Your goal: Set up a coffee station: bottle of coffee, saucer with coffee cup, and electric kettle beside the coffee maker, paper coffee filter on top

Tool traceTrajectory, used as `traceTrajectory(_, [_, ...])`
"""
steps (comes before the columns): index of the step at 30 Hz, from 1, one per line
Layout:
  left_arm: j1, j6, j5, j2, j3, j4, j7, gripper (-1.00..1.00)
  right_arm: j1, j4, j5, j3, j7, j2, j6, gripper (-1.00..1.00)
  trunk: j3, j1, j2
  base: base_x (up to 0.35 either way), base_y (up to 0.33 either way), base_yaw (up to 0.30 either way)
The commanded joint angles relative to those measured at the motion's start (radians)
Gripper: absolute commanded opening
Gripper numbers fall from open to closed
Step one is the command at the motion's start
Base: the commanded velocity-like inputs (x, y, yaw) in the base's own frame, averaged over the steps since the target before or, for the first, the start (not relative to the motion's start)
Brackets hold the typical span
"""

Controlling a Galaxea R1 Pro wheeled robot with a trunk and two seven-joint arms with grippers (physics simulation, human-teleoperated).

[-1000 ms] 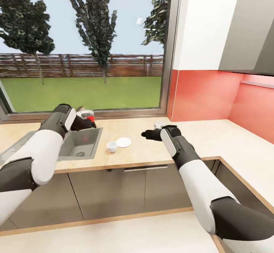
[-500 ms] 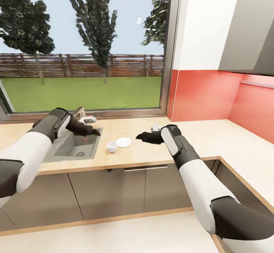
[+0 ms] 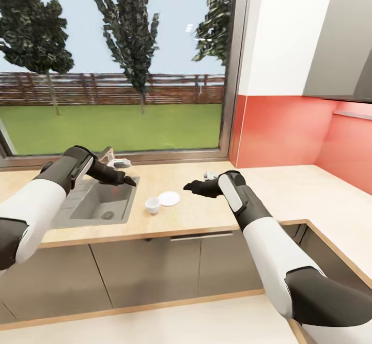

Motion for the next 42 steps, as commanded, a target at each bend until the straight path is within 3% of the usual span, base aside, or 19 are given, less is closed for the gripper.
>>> traceTrajectory(1, [-0.001, 0.002, -0.008, 0.001, -0.003, -0.001, -0.009, 1.0, -0.001, 0.011, -0.011, 0.002, -0.01, 0.0, 0.002, 1.0, -0.002, 0.001, -0.002, 0.315, 0.111, 0.0])
traceTrajectory(21, [0.01, 0.001, -0.006, -0.009, -0.001, -0.003, -0.006, 1.0, 0.008, 0.148, -0.011, 0.0, -0.002, 0.0, 0.001, 1.0, -0.002, 0.001, -0.002, 0.286, 0.074, 0.0])
traceTrajectory(30, [0.011, 0.0, -0.006, -0.012, 0.001, 0.004, -0.007, 1.0, 0.009, 0.232, -0.007, 0.002, 0.137, 0.0, 0.002, 1.0, -0.002, 0.001, -0.002, 0.143, 0.001, 0.0])
traceTrajectory(35, [0.012, 0.0, -0.005, -0.019, 0.0, 0.009, -0.004, 1.0, 0.009, 0.24, -0.007, 0.002, 0.145, 0.0, 0.002, 1.0, -0.002, 0.001, -0.002, 0.096, 0.0, 0.0])
traceTrajectory(42, [0.048, -0.001, -0.005, -0.049, 0.001, 0.006, -0.002, 1.0, 0.016, 0.241, -0.004, 0.002, 0.147, 0.0, 0.002, 1.0, -0.002, 0.001, -0.002, 0.093, 0.0, 0.0])
